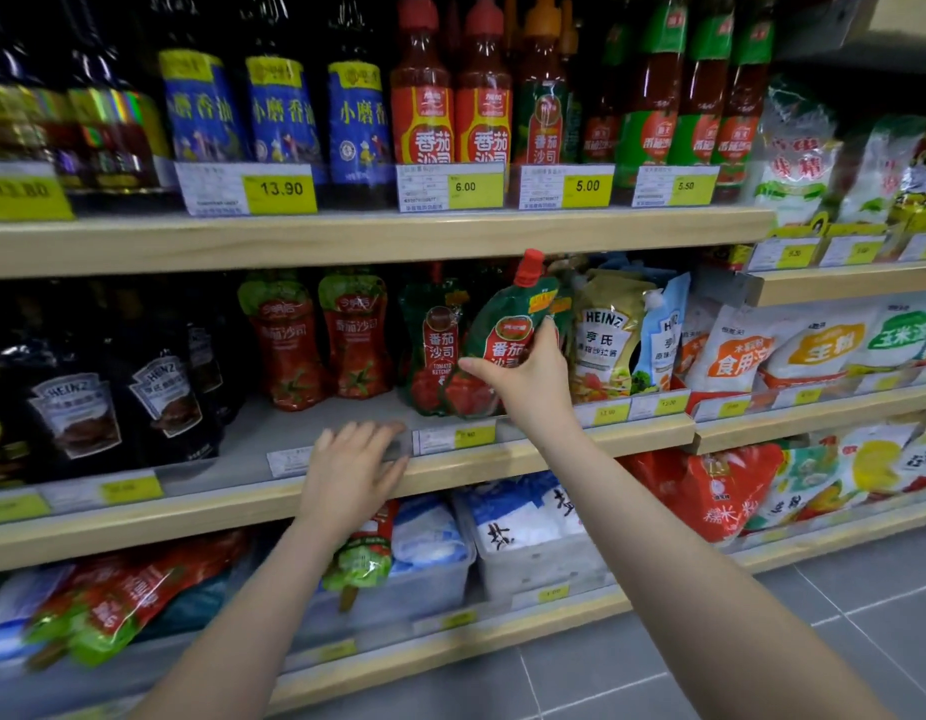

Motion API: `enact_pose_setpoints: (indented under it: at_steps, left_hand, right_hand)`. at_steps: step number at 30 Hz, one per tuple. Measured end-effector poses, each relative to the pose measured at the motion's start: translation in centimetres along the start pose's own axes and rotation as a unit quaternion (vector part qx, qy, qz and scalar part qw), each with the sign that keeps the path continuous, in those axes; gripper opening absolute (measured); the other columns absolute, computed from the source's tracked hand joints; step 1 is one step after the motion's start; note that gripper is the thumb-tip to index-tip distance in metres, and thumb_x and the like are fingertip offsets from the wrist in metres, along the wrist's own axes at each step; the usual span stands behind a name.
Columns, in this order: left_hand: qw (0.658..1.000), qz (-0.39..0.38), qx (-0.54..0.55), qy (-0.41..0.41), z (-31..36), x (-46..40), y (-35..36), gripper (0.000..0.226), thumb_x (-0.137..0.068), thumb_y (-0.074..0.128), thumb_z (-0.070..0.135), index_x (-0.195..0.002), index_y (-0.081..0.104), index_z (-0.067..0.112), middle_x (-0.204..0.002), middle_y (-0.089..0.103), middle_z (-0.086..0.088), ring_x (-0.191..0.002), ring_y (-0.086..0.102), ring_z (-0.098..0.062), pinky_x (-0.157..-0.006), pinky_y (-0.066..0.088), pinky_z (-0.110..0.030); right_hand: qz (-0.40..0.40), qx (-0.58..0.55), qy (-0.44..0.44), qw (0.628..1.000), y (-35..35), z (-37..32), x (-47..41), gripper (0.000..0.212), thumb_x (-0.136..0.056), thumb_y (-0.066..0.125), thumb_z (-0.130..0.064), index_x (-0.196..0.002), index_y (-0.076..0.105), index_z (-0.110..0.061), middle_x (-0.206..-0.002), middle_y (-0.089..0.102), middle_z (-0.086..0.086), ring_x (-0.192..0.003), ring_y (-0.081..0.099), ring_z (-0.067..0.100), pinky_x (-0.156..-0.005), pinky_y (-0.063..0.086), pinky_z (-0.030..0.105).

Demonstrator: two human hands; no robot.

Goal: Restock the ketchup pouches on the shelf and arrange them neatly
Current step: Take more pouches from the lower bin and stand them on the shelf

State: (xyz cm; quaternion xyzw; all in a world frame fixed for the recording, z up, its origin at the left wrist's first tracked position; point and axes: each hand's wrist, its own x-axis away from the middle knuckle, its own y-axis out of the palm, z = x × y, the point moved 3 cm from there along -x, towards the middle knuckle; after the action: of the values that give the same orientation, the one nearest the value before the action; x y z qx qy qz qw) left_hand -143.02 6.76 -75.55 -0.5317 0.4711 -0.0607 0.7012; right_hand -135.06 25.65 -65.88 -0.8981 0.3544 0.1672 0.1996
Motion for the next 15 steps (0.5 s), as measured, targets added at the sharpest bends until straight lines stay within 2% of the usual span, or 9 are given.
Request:
enact_pose_setpoints:
  at_steps: [4, 9, 11, 13, 15]
  left_hand:
    - [0.999, 0.013, -0.028, 0.008, -0.1, -0.3, 0.5, 0.03, -0.082, 0.063, 0.036, -0.108, 0.061, 0.021, -0.083, 0.062, 0.0, -0.079, 0.059, -0.026, -0.064, 0.038, -0.036]
    - [0.999, 0.022, -0.042, 0.021, -0.1, -0.2, 0.8, 0.032, -0.084, 0.06, 0.039, -0.11, 0.06, 0.02, -0.083, 0.06, 0.0, -0.077, 0.057, -0.024, -0.063, 0.039, -0.035]
    - [0.999, 0.023, -0.042, 0.021, -0.2, -0.2, 1.0, 0.033, -0.083, 0.063, 0.038, -0.11, 0.06, 0.02, -0.084, 0.059, 0.001, -0.077, 0.056, -0.023, -0.063, 0.039, -0.035]
    - [0.999, 0.03, -0.04, 0.022, -0.2, -0.2, 1.0, 0.033, -0.082, 0.063, 0.037, -0.11, 0.06, 0.02, -0.084, 0.059, 0.002, -0.077, 0.056, -0.022, -0.063, 0.038, -0.034]
    - [0.998, 0.033, -0.04, 0.021, -0.2, -0.1, 1.1, 0.033, -0.083, 0.062, 0.037, -0.111, 0.059, 0.021, -0.084, 0.058, 0.003, -0.077, 0.055, -0.021, -0.063, 0.038, -0.034]
  right_hand:
    - [-0.013, 0.026, -0.001, 1.0, 2.9, 1.3, -0.3, 0.078, -0.062, 0.083, -0.035, -0.121, 0.04, -0.007, -0.112, 0.06, 0.005, -0.1, 0.059, 0.018, -0.08, 0.045, 0.024]
    - [-0.015, 0.113, 0.057, 0.992, 4.7, 3.5, -1.1, 0.091, -0.066, 0.079, -0.043, -0.133, 0.031, -0.003, -0.116, 0.061, 0.013, -0.102, 0.06, 0.03, -0.08, 0.051, 0.04]
    - [-0.024, 0.148, 0.081, 0.985, 4.9, 3.9, -1.8, 0.095, -0.069, 0.075, -0.047, -0.138, 0.024, -0.004, -0.114, 0.062, 0.012, -0.098, 0.062, 0.032, -0.075, 0.049, 0.038]
    - [-0.049, 0.152, 0.099, 0.982, 5.1, 4.2, -2.4, 0.089, -0.071, 0.073, -0.048, -0.135, 0.028, -0.007, -0.111, 0.063, 0.011, -0.096, 0.063, 0.032, -0.079, 0.052, 0.042]
    - [-0.07, 0.132, 0.101, 0.984, 5.1, 4.6, -2.5, 0.072, -0.071, 0.073, -0.047, -0.122, 0.04, -0.01, -0.107, 0.064, 0.006, -0.096, 0.062, 0.029, -0.083, 0.052, 0.044]
